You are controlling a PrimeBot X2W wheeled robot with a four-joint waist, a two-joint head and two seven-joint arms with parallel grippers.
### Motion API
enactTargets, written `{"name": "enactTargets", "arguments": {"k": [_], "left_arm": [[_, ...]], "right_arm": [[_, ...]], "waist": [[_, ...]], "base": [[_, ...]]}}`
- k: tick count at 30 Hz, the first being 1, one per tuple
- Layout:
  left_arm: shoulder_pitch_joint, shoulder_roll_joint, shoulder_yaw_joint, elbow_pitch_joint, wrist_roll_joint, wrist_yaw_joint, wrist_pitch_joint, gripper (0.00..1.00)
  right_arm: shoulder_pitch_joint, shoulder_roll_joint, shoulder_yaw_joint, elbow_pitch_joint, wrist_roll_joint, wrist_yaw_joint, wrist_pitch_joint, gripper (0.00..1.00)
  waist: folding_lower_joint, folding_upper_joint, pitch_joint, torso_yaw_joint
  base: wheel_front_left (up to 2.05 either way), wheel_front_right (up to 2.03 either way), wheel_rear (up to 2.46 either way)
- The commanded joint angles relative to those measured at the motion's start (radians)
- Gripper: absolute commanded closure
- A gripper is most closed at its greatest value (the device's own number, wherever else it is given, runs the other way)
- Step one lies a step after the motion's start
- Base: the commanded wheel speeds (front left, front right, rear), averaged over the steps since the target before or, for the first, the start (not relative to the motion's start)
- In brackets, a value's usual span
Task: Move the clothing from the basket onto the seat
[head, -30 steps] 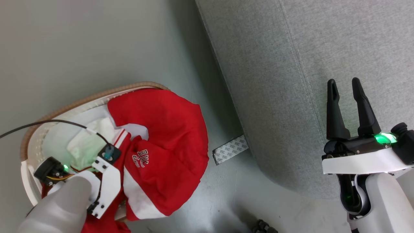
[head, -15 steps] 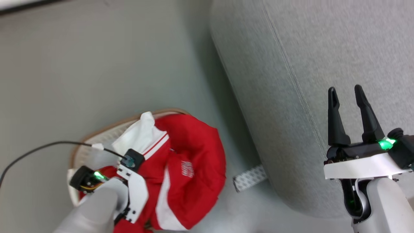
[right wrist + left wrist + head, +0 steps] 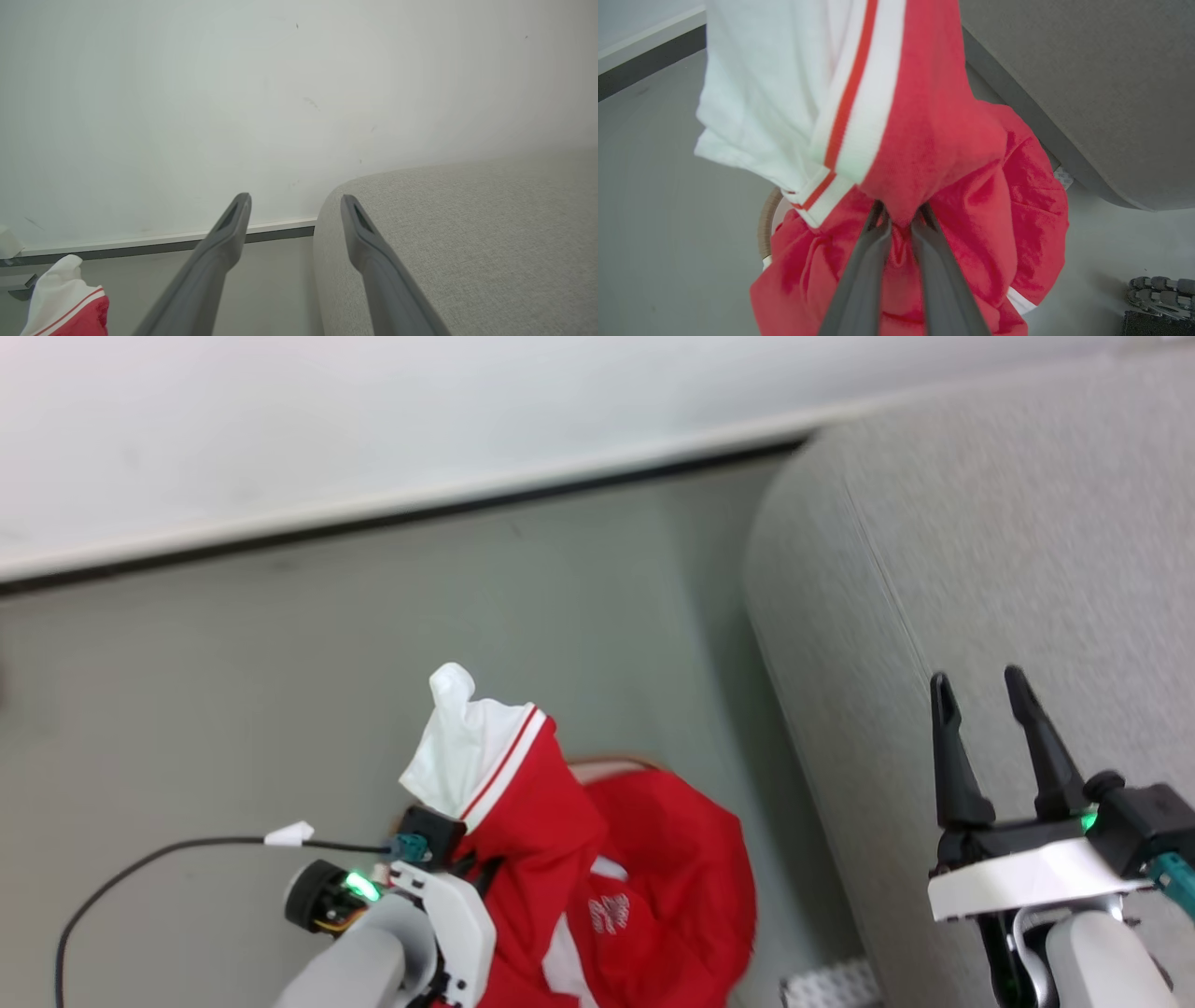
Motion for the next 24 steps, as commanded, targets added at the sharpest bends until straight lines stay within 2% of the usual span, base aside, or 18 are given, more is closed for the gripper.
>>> {"name": "enactTargets", "arguments": {"k": [1,7,17,24], "left_arm": [[0.020,-0.003,0.002,-0.010,-0.015,0.002,-0.013,1.00],[0.048,-0.004,0.031,-0.098,-0.039,0.002,-0.038,1.00],[0.116,0.027,0.175,-0.426,-0.021,0.022,-0.038,1.00],[0.132,0.043,0.237,-0.589,-0.015,0.038,-0.038,1.00]], "right_arm": [[0.019,-0.005,-0.004,0.005,-0.007,-0.002,0.001,0.00],[0.067,-0.005,-0.004,0.021,-0.015,-0.002,0.001,0.00],[0.133,-0.005,0.031,-0.011,0.004,-0.002,0.001,0.00],[0.157,-0.004,0.072,-0.027,0.018,-0.002,0.001,0.00]], "waist": [[0.0001,0.0000,-0.085,0.071],[0.0001,0.0000,-0.171,0.124],[0.0001,0.0000,-0.256,0.185],[0.0001,0.0000,-0.287,0.199]], "base": [[0.00,0.00,0.00],[0.00,0.00,0.00],[0.00,0.00,0.00],[0.00,0.00,0.00]]}}
